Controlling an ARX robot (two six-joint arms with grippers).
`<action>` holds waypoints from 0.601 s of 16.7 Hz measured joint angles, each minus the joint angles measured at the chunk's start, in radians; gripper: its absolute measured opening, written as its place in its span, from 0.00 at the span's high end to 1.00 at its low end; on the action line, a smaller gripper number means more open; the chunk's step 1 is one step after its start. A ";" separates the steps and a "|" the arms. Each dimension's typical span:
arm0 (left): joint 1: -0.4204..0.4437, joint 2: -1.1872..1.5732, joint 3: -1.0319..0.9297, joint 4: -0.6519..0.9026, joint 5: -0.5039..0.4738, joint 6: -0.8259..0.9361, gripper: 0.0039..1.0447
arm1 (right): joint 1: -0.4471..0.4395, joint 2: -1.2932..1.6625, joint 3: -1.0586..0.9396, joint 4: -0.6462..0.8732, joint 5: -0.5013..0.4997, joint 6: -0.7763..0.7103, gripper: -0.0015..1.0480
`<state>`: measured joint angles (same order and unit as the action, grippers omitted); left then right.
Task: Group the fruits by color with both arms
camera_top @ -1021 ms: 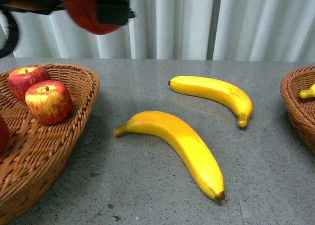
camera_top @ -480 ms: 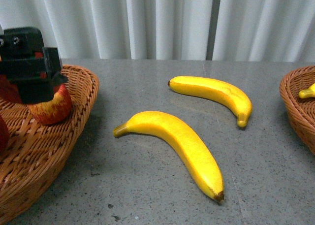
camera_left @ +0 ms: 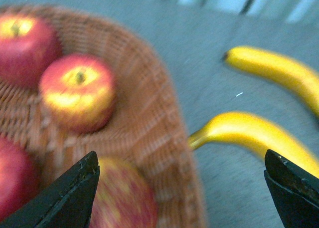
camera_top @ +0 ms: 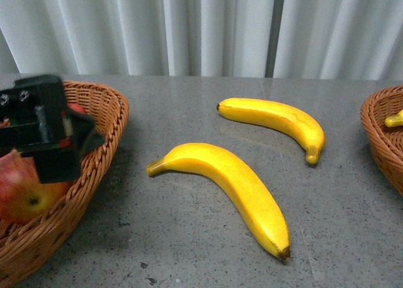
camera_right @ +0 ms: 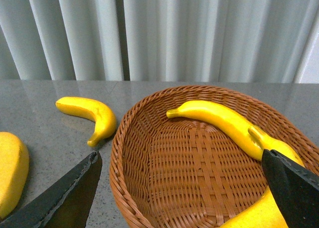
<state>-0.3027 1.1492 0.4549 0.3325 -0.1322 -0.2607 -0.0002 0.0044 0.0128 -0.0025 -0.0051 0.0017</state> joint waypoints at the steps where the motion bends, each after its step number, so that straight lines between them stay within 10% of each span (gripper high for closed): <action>1: 0.031 0.001 0.020 0.035 0.022 0.009 0.06 | 0.000 0.000 0.000 -0.001 0.002 0.000 0.06; 5: 0.163 0.039 0.014 0.208 0.052 0.115 0.06 | 0.000 0.000 0.000 -0.002 0.005 0.000 0.06; 7: 0.169 0.017 -0.105 0.470 0.010 0.214 0.28 | 0.000 0.000 0.000 -0.002 0.006 0.000 0.06; 10: 0.204 -0.098 -0.212 0.469 0.025 0.242 0.57 | 0.000 0.000 0.000 -0.001 0.005 0.000 0.06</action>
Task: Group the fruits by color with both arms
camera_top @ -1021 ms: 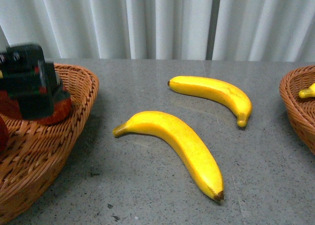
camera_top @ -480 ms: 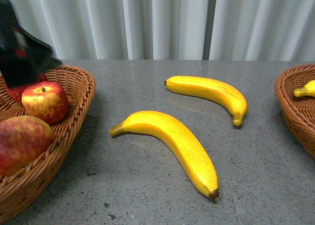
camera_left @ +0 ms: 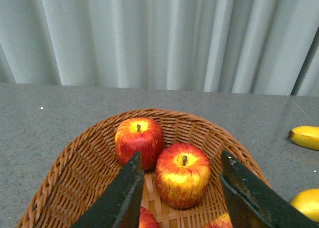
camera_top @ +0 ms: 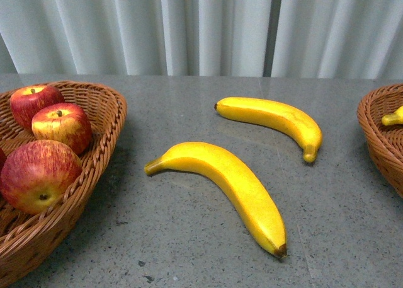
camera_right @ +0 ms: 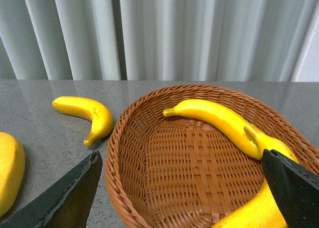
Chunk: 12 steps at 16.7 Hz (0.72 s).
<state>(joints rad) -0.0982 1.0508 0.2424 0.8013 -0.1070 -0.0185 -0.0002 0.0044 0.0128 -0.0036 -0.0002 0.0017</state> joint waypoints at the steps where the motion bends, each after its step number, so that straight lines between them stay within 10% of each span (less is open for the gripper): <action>1: 0.008 -0.037 -0.027 -0.005 0.011 0.001 0.68 | 0.000 0.000 0.000 0.000 0.000 0.000 0.06; 5: 0.080 -0.157 -0.106 -0.055 0.097 0.001 0.99 | 0.000 0.000 0.000 0.000 0.000 0.000 0.06; 12: 0.095 -0.375 -0.220 -0.127 0.107 0.004 0.99 | 0.000 0.000 0.000 0.000 0.000 0.000 0.06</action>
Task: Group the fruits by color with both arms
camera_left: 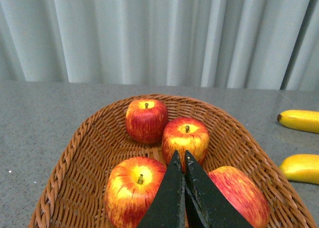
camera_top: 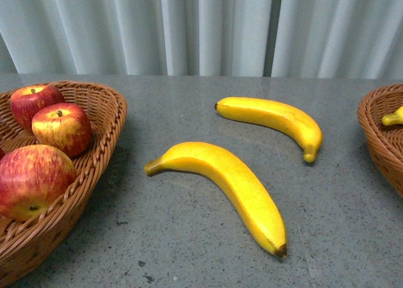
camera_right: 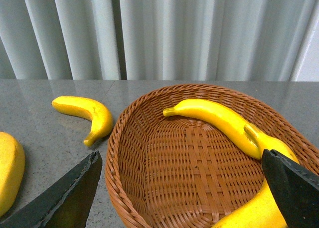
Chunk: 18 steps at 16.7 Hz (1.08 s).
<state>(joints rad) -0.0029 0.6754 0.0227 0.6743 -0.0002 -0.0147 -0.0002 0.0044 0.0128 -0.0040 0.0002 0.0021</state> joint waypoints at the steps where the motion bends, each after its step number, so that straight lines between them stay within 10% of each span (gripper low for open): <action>1: 0.000 -0.026 -0.008 -0.056 0.000 0.000 0.99 | 0.000 0.000 0.000 0.000 0.000 0.000 0.06; 18: 0.001 -0.490 -0.008 -0.488 0.000 0.000 0.99 | 0.000 0.000 0.000 0.000 0.000 0.000 0.06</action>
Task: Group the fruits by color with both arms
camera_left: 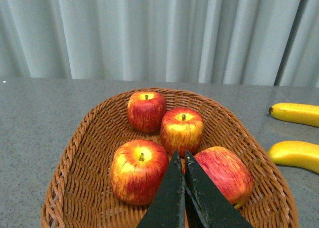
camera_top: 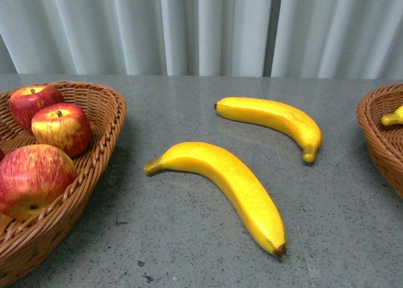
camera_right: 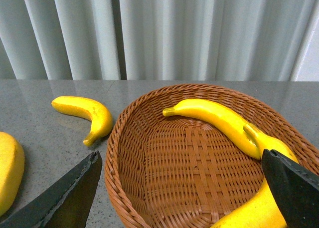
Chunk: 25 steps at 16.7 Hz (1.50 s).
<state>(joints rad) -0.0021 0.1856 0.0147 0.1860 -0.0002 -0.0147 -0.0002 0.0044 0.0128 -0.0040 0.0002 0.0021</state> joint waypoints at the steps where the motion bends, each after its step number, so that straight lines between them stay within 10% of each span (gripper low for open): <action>1: 0.000 -0.002 0.000 -0.003 0.000 0.000 0.99 | 0.000 0.000 0.000 0.000 0.000 0.000 0.06; 8: 0.000 -0.175 0.000 -0.190 0.000 0.000 0.99 | 0.000 0.000 0.000 0.000 0.000 0.000 0.06; 10: 0.000 -0.175 0.000 -0.190 0.000 0.000 0.62 | 0.000 0.000 0.000 0.000 0.000 0.000 0.06; 16: 0.000 -0.175 0.000 -0.190 0.000 0.000 0.13 | 0.000 0.000 0.000 0.000 0.000 0.000 0.06; 25: 0.000 -0.175 0.000 -0.190 0.000 0.001 0.06 | 0.000 0.000 0.000 0.000 0.000 0.000 0.06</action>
<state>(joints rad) -0.0017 0.0101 0.0151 -0.0040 -0.0002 -0.0139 -0.0002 0.0044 0.0128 -0.0040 -0.0002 0.0021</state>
